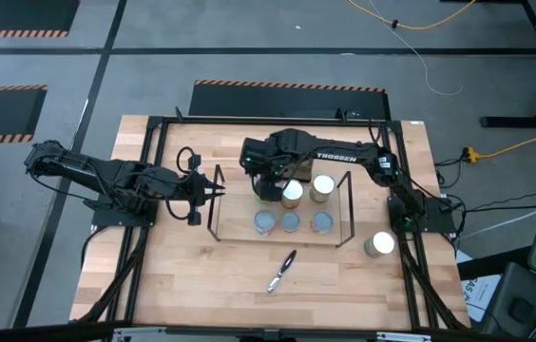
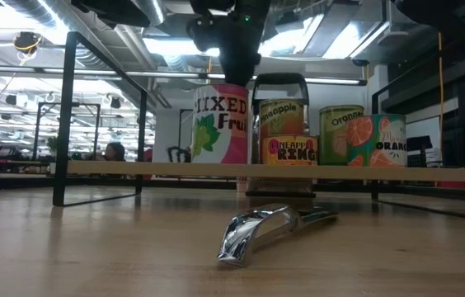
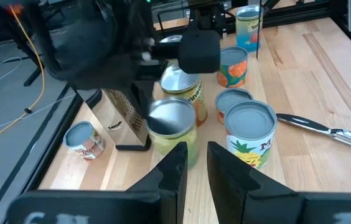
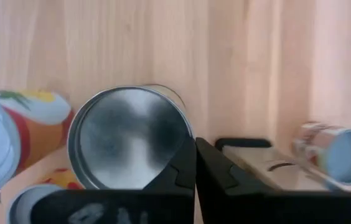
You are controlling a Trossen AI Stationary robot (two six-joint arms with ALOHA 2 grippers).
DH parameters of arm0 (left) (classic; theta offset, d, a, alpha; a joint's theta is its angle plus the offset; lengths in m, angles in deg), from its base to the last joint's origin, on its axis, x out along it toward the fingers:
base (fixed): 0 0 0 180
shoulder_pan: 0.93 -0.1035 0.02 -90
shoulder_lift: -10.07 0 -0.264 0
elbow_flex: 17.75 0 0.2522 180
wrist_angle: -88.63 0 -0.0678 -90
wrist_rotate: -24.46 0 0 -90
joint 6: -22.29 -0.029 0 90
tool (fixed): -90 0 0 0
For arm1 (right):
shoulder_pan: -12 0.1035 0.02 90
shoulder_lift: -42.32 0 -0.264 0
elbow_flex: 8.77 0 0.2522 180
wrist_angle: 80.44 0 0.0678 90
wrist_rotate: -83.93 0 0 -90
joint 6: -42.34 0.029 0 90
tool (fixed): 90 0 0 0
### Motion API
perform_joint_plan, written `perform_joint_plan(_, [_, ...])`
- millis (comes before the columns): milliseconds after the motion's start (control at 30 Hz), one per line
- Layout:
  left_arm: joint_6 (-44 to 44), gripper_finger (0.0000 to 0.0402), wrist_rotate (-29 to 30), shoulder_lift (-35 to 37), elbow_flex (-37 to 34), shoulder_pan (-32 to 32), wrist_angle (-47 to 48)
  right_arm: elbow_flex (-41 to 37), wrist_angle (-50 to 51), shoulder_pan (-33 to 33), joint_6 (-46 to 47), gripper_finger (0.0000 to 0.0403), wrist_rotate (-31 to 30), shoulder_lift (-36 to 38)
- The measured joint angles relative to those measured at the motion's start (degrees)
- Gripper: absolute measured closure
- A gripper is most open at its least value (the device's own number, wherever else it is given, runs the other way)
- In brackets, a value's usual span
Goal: Pick and place cans onto a shelf
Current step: Put the canned peaches on the shelf
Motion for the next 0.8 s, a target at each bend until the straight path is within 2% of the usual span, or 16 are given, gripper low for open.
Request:
perform_joint_plan(133, [0.0, 0.0347, 0.0, 0.0, 0.0, 0.0, 0.0, 1.5, 0.4, 0.0, 0.0, 0.0401, -2.1, 0.1])
perform_joint_plan(800, [0.0, 0.0347, 0.0, 0.0, 0.0, 0.0, 0.0, 0.8, 1.8, 0.0, 3.1, 0.0401, -0.7, -0.1])
